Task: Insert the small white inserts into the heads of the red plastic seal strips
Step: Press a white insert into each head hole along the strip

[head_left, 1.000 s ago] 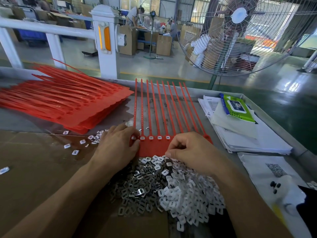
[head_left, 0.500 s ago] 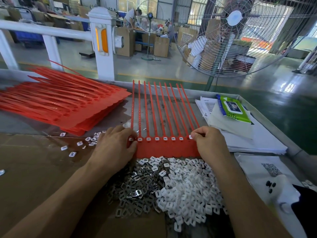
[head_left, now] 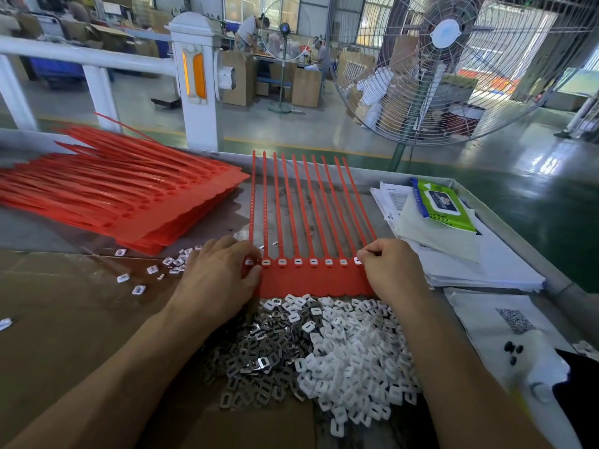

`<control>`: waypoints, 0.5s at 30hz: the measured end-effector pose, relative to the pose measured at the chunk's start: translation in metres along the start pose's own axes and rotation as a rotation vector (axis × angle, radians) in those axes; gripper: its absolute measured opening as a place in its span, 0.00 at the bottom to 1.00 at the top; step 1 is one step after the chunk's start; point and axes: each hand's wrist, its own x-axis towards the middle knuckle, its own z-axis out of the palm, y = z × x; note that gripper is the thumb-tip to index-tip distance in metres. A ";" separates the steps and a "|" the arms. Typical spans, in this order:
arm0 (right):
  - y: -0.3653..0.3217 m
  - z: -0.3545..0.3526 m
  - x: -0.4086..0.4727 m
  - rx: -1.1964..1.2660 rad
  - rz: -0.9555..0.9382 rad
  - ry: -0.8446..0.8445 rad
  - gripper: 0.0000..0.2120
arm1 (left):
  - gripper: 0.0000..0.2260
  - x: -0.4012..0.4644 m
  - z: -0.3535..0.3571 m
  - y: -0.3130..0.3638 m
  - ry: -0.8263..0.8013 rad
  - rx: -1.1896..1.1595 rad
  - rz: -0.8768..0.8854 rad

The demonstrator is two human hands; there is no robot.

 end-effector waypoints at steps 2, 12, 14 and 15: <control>0.000 0.001 0.000 -0.013 -0.001 0.013 0.06 | 0.11 0.000 0.000 0.000 0.003 -0.001 -0.002; 0.001 0.004 0.005 -0.007 0.002 0.020 0.07 | 0.10 -0.001 -0.001 0.001 0.004 0.004 -0.010; 0.003 0.004 0.005 0.006 0.008 0.019 0.06 | 0.10 -0.001 -0.002 0.001 0.002 0.003 -0.008; 0.004 0.004 0.005 0.015 0.012 0.023 0.06 | 0.10 -0.001 -0.002 0.002 0.003 0.003 -0.006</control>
